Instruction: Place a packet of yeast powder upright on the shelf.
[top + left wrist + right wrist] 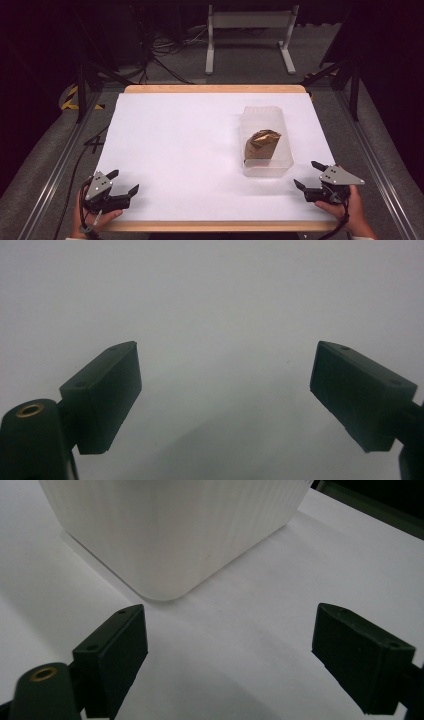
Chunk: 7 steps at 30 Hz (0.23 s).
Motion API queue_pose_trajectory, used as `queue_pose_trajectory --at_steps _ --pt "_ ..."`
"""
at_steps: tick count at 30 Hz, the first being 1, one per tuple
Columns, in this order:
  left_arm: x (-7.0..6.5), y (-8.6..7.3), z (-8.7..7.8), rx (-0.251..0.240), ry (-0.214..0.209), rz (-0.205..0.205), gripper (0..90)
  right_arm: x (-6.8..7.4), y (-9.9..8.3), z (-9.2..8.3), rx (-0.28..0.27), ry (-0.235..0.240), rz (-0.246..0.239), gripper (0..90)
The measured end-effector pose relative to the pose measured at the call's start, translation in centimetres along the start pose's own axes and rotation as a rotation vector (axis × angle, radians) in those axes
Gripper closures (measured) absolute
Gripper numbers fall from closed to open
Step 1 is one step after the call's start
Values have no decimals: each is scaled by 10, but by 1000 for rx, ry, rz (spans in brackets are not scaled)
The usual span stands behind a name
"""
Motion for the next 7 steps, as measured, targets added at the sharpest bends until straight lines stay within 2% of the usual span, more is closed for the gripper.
queue_pose_trajectory --at_steps 2,7 --pt "0 0 1 9 1 16 137 0 0 -1 2 -3 5 153" --pt "-1 1 3 3 -5 20 137 -1 0 -3 -3 -13 15 152"
Point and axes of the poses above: each handheld gripper's, and its own axes: z roughly forward along the jaws, y roughly out of its top, x roughly to its left, the point moved 4 cm from there along z, roughly forward along the jaws, and after that the axes turned 15 degrees about -x, right-handed, at the moved point
